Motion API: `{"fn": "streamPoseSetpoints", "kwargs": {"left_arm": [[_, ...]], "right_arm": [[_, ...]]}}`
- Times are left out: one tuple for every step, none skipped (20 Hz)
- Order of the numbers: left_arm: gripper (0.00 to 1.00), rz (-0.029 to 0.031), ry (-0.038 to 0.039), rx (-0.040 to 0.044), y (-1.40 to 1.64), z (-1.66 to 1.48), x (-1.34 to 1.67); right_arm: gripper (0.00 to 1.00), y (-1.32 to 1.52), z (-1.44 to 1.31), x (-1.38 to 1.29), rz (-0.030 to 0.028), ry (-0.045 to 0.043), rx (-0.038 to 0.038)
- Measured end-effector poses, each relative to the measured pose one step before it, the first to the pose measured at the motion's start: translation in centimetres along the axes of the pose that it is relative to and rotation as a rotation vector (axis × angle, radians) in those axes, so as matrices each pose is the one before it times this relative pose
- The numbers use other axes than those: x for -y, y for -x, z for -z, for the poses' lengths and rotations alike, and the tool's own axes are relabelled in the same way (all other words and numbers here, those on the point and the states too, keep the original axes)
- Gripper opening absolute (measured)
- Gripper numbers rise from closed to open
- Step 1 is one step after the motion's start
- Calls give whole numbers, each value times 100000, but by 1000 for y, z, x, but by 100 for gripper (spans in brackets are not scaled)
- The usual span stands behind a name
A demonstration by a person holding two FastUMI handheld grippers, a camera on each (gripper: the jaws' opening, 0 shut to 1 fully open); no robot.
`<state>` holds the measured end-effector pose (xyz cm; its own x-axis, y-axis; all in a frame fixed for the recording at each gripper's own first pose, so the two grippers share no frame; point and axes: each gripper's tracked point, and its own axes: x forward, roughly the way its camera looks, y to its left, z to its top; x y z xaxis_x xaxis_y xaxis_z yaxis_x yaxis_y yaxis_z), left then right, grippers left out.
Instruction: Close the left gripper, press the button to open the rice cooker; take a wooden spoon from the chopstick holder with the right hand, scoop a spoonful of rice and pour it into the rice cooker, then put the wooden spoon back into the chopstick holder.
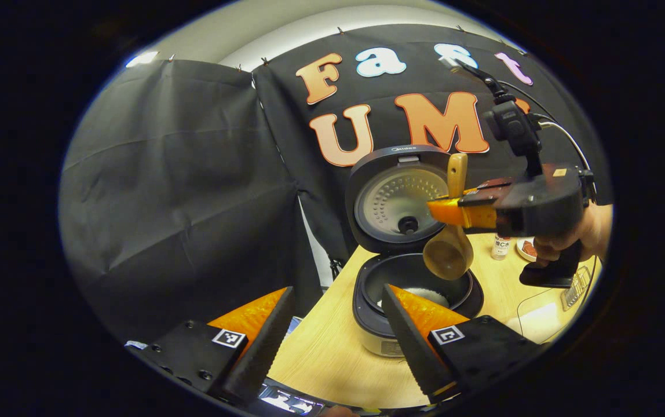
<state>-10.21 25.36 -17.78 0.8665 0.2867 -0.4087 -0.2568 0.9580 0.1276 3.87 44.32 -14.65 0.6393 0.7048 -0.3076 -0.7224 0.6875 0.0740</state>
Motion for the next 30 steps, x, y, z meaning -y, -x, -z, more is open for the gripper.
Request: {"fn": "streamPoseSetpoints", "kwargs": {"left_arm": [[100, 449, -296, -315, -310, 44, 196], [100, 260, -364, -29, -231, -57, 30], [100, 469, -228, 286, -270, -174, 185], [100, 381, -175, 353, -2, -178, 270], [100, 514, 21, 374, -181, -247, 382], [100, 473, 109, 208, -50, -196, 460], [94, 550, 296, 192, -25, -293, 583], [100, 611, 279, 138, -4, -236, 700], [100, 749, 266, 294, 165, -280, 897], [100, 913, -23, 256, 52, -248, 893], [100, 823, -220, 253, 98, -338, 970], [100, 1571, 29, 181, 216, -187, 1049], [94, 1211, 192, -178, 49, -207, 1045], [94, 910, -64, -406, 8, -43, 720], [94, 975, -65, -188, 48, -261, 768], [94, 992, -175, 103, -63, -258, 752], [94, 935, -408, 167, -72, -382, 855], [100, 570, -434, 167, -59, -237, 578], [94, 886, -161, 169, -29, -363, 705], [94, 1215, 256, 43, -151, -211, 867], [100, 1670, 872, -177, -162, -271, 933], [100, 1165, 719, -263, -205, -176, 749], [93, 1088, 471, -162, -183, -194, 726], [100, 608, -74, 23, -126, -270, 557], [100, 699, -309, 128, -137, -270, 586], [100, 684, -733, 133, -17, -184, 506], [100, 652, -500, 219, -100, -246, 521], [100, 689, -598, -11, -31, -137, 463], [100, 532, -466, 287, 40, -247, 502], [100, 571, -306, 253, 52, -213, 431]], "right_arm": [[11, 624, -192, 588, 1100, -5295, 174], [11, 702, -323, 830, 1067, -5470, 331], [11, 586, -377, 952, 825, -5821, 97], [11, 676, -259, 929, 584, -5538, 73], [11, 723, -291, 1181, 1321, -5097, 268], [11, 857, -292, 1367, 1751, -3969, 283], [11, 984, -362, 1529, 2307, -2760, 720], [11, 1011, -478, 1783, 2781, -1338, 800], [11, 916, -244, 1832, 3302, -353, 515], [11, 1008, -30, 1969, 3217, -269, 112], [11, 917, 101, 1911, 3282, -571, -342], [11, 1126, 280, 2060, 3683, -882, -513], [11, 1056, 249, 2113, 3901, -604, -30], [11, 991, 136, 2122, 3545, -533, 18], [11, 951, 302, 1957, 3507, -921, -345], [11, 716, 169, 1678, 2605, -1361, -248], [11, 787, 119, 1719, 2648, -1662, 83], [11, 640, 37, 1645, 2901, -1602, 428], [11, 681, 27, 1936, 3160, -1583, 535], [11, 688, 9, 1708, 2592, -1681, 313], [11, 602, 245, 1562, 2338, -1483, -71], [11, 544, 148, 1561, 2610, -1453, -170], [11, 447, 225, 1468, 2558, -990, -243], [11, 339, 197, 1473, 2576, -805, -91], [11, 384, 111, 1350, 2300, -391, -45], [11, 344, 108, 1415, 2368, -245, 391], [11, 191, 79, 1305, 2181, 35, 603], [11, 64, 102, 1253, 1904, -105, 810], [11, -47, 88, 948, 1532, -892, 744], [11, -665, -71, 1525, 976, -878, -96]]}}
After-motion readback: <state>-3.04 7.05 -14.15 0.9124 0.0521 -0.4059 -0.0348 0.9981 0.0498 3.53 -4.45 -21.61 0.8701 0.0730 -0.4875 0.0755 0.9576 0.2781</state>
